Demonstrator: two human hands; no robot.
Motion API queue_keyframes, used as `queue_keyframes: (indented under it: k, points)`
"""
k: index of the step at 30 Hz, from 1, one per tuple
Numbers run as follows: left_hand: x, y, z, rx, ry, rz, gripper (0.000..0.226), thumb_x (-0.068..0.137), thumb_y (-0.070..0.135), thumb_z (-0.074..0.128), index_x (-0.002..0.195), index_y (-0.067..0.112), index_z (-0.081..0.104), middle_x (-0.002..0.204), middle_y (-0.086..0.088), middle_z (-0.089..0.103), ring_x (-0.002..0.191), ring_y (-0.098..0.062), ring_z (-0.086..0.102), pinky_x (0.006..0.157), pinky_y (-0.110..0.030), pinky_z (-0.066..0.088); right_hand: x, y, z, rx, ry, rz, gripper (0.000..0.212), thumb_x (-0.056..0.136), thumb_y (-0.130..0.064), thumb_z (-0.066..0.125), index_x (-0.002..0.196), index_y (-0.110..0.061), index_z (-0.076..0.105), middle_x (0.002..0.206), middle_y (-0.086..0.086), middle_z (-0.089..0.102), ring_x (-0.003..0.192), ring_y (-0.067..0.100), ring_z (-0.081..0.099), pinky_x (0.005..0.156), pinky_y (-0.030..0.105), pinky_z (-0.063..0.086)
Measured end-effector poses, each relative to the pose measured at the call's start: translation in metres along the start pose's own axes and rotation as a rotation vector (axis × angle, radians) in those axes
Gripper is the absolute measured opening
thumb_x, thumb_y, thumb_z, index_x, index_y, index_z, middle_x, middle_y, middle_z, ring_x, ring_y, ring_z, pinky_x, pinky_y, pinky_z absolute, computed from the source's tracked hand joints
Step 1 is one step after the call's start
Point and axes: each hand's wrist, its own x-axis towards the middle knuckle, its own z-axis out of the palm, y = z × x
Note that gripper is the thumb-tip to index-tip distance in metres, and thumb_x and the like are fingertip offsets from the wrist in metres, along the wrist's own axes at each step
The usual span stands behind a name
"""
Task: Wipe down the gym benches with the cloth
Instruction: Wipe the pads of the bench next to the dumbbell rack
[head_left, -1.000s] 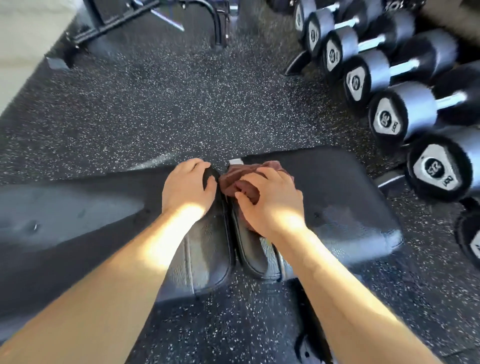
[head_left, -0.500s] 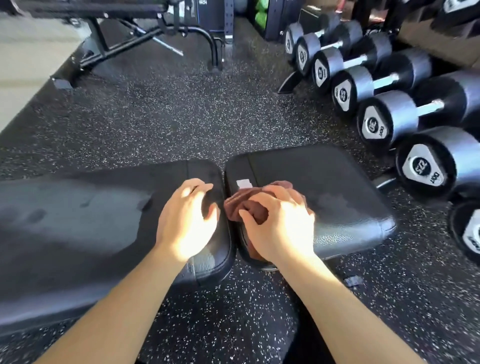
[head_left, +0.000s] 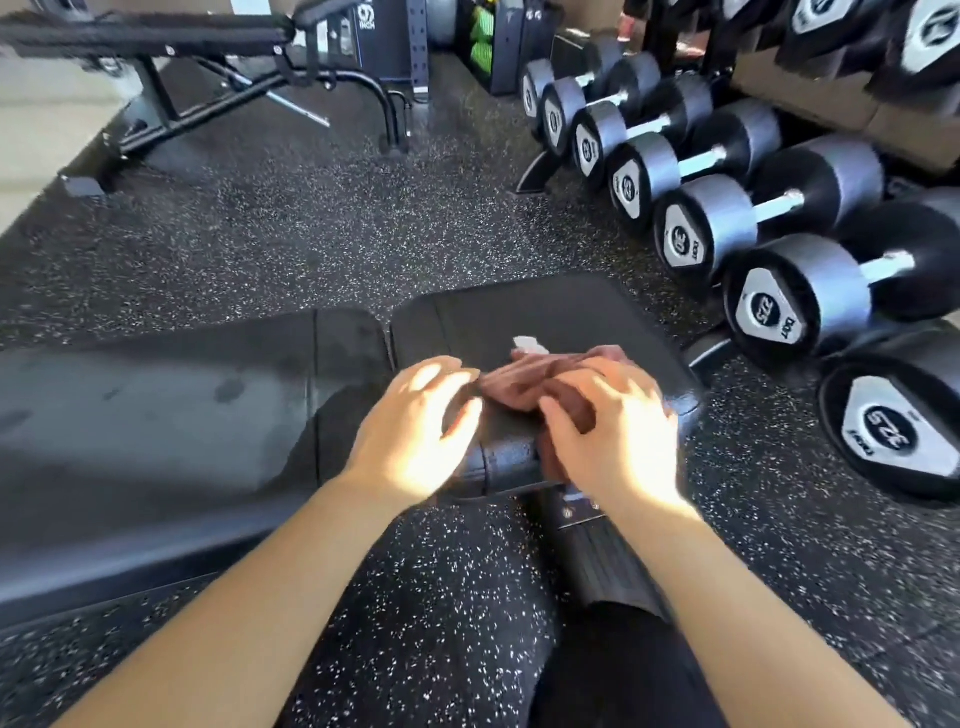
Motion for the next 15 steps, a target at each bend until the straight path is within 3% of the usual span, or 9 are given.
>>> queue_keyframes:
  k: [5, 9, 10, 13, 15]
  points:
    - [-0.003, 0.006, 0.012, 0.157, 0.035, 0.054, 0.036, 0.092, 0.030, 0.047, 0.123, 0.017, 0.059, 0.130, 0.001, 0.055, 0.122, -0.017, 0.048, 0.103, -0.030, 0.035, 0.043, 0.015, -0.007, -0.085, -0.022, 0.076, 0.022, 0.085, -0.043, 0.056, 0.097, -0.029, 0.069, 0.109, -0.008, 0.064, 0.112, 0.021, 0.052, 0.092, 0.035, 0.042]
    - [-0.003, 0.007, 0.012, 0.159, 0.048, 0.067, 0.036, 0.091, 0.029, 0.048, 0.122, 0.015, 0.060, 0.128, 0.000, 0.057, 0.120, -0.018, 0.050, 0.100, -0.031, 0.039, 0.063, 0.001, -0.004, -0.169, -0.165, 0.194, 0.025, 0.084, -0.048, 0.052, 0.098, -0.034, 0.067, 0.104, -0.006, 0.064, 0.109, 0.026, 0.053, 0.087, 0.040, 0.046]
    - [-0.003, 0.007, 0.012, 0.161, 0.049, 0.074, 0.036, 0.091, 0.028, 0.049, 0.122, 0.015, 0.060, 0.128, 0.000, 0.057, 0.120, -0.018, 0.050, 0.099, -0.031, 0.040, 0.061, -0.001, -0.005, -0.155, -0.161, 0.155, 0.023, 0.084, -0.045, 0.054, 0.097, -0.032, 0.068, 0.103, -0.004, 0.064, 0.107, 0.027, 0.054, 0.085, 0.038, 0.046]
    - [-0.004, 0.007, 0.012, 0.166, 0.035, 0.081, 0.036, 0.091, 0.027, 0.048, 0.123, 0.014, 0.059, 0.129, -0.001, 0.056, 0.121, -0.019, 0.050, 0.099, -0.033, 0.041, 0.029, -0.004, -0.002, 0.194, -0.110, -0.183, 0.014, 0.083, -0.017, 0.059, 0.086, -0.015, 0.072, 0.096, 0.005, 0.069, 0.098, 0.031, 0.062, 0.092, 0.028, 0.044]
    - [-0.003, 0.006, 0.012, 0.174, 0.037, 0.082, 0.036, 0.091, 0.027, 0.048, 0.122, 0.013, 0.059, 0.129, -0.002, 0.056, 0.121, -0.020, 0.049, 0.100, -0.034, 0.040, -0.003, -0.002, 0.005, 0.146, 0.007, -0.107, 0.012, 0.083, -0.027, 0.061, 0.087, -0.024, 0.071, 0.104, -0.006, 0.067, 0.107, 0.016, 0.053, 0.093, 0.030, 0.040]
